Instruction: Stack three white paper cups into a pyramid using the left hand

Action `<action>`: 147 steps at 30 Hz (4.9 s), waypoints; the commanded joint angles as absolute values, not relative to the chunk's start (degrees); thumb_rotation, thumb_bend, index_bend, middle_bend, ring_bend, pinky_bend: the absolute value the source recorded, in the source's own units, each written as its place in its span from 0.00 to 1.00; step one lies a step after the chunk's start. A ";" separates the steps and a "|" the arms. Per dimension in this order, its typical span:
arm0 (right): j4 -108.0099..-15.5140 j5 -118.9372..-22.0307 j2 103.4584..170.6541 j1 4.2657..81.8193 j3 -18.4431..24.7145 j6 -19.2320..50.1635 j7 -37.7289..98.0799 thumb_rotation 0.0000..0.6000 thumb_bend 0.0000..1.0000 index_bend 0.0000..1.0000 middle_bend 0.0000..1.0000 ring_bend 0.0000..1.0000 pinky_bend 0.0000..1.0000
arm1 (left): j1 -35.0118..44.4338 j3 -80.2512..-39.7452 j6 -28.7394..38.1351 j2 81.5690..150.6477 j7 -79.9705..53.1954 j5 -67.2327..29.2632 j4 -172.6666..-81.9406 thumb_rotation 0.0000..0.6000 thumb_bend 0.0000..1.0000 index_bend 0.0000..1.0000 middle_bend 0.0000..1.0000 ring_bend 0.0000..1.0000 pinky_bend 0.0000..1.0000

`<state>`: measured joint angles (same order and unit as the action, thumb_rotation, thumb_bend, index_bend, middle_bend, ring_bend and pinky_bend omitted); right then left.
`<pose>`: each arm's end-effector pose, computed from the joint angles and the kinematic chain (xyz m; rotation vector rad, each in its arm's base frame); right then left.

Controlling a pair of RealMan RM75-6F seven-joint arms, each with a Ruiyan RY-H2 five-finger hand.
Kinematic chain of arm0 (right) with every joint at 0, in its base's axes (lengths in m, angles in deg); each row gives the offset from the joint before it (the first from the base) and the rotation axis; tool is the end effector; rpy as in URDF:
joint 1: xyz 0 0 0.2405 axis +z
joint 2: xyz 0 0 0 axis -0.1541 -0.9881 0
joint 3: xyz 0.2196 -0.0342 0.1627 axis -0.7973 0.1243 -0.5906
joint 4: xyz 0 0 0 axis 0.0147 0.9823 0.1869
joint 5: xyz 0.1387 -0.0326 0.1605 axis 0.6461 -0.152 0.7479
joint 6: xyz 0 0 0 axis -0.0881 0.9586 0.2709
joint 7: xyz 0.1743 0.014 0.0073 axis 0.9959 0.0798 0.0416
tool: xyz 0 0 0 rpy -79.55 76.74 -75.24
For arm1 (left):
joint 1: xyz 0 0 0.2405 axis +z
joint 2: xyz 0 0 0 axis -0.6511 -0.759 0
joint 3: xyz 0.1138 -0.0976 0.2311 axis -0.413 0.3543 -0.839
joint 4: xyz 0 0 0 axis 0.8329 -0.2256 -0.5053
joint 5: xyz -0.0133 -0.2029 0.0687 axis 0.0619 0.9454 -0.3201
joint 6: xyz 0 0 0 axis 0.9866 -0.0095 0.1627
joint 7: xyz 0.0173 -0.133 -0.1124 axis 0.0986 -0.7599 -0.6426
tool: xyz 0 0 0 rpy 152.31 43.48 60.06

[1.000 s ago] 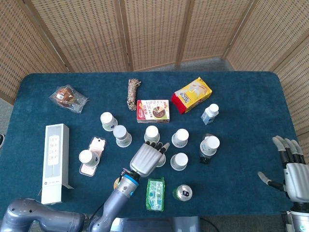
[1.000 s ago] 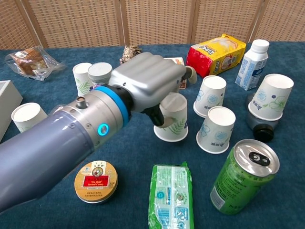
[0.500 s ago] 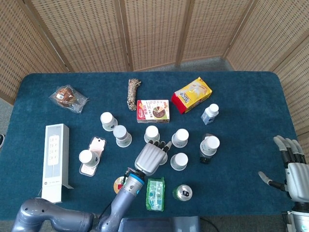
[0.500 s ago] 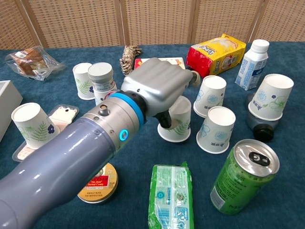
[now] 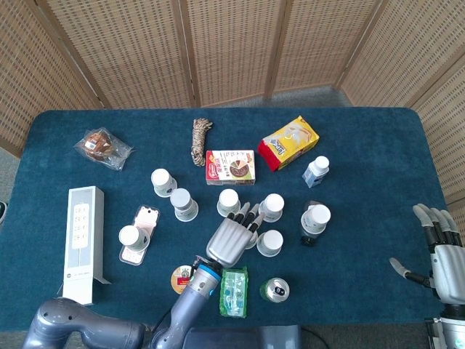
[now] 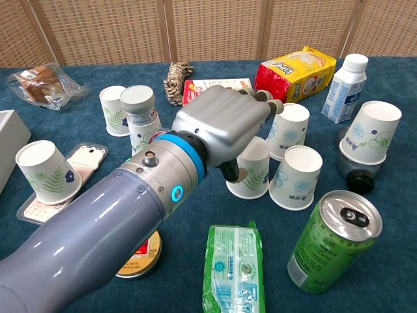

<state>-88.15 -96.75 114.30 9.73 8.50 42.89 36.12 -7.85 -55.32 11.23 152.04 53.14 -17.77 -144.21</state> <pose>-0.2995 -0.1965 0.1915 1.2444 -0.9681 1.1393 0.0157 0.2839 -0.1382 -1.9822 -0.5248 -0.9400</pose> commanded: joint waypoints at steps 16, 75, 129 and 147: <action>-88.31 -97.49 114.72 9.74 8.81 43.04 34.77 1.00 0.19 0.00 0.00 0.00 0.00 | -4.55 -55.50 17.04 135.83 57.29 -16.48 -163.58 1.00 0.32 0.01 0.00 0.00 0.28; -88.63 -99.44 117.00 10.21 10.13 42.37 29.35 1.00 0.19 0.00 0.00 0.00 0.00 | 14.51 -74.15 6.03 94.62 17.09 -36.23 -161.19 1.00 0.31 0.00 0.00 0.00 0.21; -88.69 -99.46 116.86 10.22 10.22 42.43 29.77 1.00 0.19 0.00 0.00 0.00 0.00 | 9.92 -66.24 5.49 106.14 19.95 -42.76 -163.98 1.00 0.33 0.34 0.37 0.35 0.46; -88.31 -98.25 116.29 10.20 9.52 42.54 31.26 1.00 0.19 0.00 0.00 0.00 0.00 | -0.54 -56.08 2.94 123.90 36.87 -25.63 -168.33 1.00 0.32 0.31 0.33 0.34 0.45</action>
<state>-88.32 -98.26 116.30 10.20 9.53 42.54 31.25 1.69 -57.94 2.90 120.92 33.53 -28.92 -167.93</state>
